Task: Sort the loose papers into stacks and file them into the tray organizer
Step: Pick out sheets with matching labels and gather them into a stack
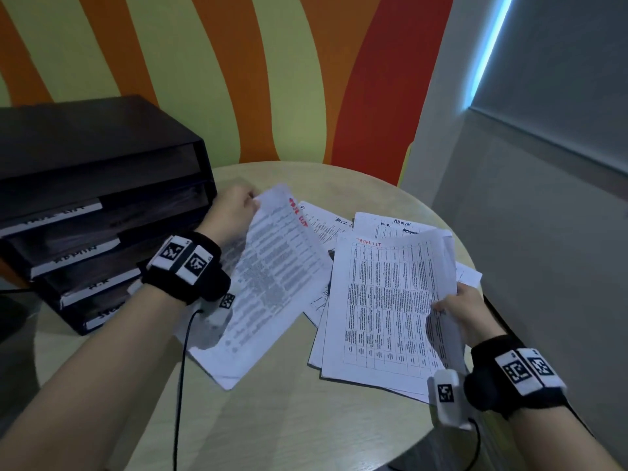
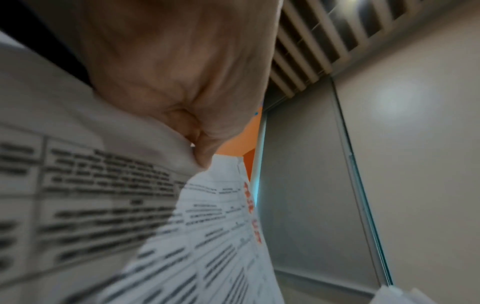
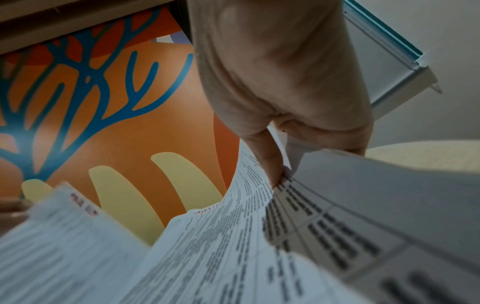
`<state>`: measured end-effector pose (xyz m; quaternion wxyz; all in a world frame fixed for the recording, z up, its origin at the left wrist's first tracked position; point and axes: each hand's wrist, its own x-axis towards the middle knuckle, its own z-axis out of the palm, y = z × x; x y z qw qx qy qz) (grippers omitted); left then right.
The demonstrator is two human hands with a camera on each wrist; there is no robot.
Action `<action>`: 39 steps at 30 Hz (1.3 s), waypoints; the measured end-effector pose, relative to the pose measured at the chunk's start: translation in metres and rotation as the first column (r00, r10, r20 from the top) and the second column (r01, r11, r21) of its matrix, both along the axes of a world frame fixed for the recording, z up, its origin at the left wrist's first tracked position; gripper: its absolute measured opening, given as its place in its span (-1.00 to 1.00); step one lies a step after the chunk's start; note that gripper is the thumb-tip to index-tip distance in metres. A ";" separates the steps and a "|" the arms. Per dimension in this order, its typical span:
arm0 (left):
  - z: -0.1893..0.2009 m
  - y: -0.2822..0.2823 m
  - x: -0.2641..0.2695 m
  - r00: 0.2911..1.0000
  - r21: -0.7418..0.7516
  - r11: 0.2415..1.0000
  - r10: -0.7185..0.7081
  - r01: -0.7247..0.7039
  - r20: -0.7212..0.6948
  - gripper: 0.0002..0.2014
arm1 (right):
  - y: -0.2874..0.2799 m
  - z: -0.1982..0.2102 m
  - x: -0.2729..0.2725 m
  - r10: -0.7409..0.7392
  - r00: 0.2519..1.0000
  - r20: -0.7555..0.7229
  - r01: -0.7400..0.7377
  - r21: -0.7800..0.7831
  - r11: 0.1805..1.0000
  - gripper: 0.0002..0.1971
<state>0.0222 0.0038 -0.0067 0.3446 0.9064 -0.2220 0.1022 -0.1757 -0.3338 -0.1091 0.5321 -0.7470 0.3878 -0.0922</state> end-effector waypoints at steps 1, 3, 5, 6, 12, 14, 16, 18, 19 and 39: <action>0.013 0.001 -0.004 0.997 -0.050 0.998 0.037 -0.034 0.074 -0.81 | 0.000 0.000 -0.001 -0.002 1.000 0.000 0.002 0.001 1.000 -0.69; 0.037 0.006 -0.010 0.978 -0.199 0.976 0.126 -0.092 0.166 -0.87 | -0.001 0.000 -0.001 -0.006 1.000 -0.003 0.006 0.001 1.000 -0.70; 0.053 0.012 -0.011 0.972 -0.360 0.929 0.157 -0.085 0.176 -0.88 | 0.000 0.001 -0.002 -0.011 1.000 -0.009 0.011 -0.007 1.000 -0.73; 0.058 0.012 -0.011 0.974 -0.449 0.891 0.151 -0.061 0.167 -0.87 | 0.000 0.000 -0.001 -0.010 1.000 -0.012 0.010 -0.016 1.000 -0.75; 0.022 -0.022 -0.009 0.987 -0.525 0.844 0.029 -0.108 -0.157 -0.81 | 0.003 0.006 -0.003 0.005 1.000 0.023 -0.006 0.022 1.000 -0.82; -0.014 -0.041 -0.004 0.937 -0.518 0.831 0.010 -0.202 -0.349 -0.83 | 0.006 0.009 -0.003 0.026 0.997 0.073 -0.031 0.071 0.997 -0.81; -0.040 -0.061 -0.012 0.861 -0.548 0.795 -0.065 -0.260 -0.504 -0.81 | 0.011 0.015 -0.004 0.063 0.990 0.126 -0.077 0.114 0.990 -0.79; -0.054 -0.078 -0.029 0.784 -0.525 0.809 -0.139 -0.263 -0.606 -0.77 | 0.015 0.021 -0.006 0.096 0.980 0.174 -0.127 0.171 0.977 -0.77; -0.058 -0.084 -0.035 0.750 -0.505 0.820 -0.149 -0.271 -0.645 -0.69 | 0.017 0.024 -0.006 0.111 0.974 0.200 -0.150 0.194 0.969 -0.78; 0.025 -0.091 -0.052 0.960 -0.695 0.675 -0.270 0.246 0.078 -0.77 | 0.080 0.117 0.000 0.208 0.606 0.768 -0.058 -0.218 0.974 -0.67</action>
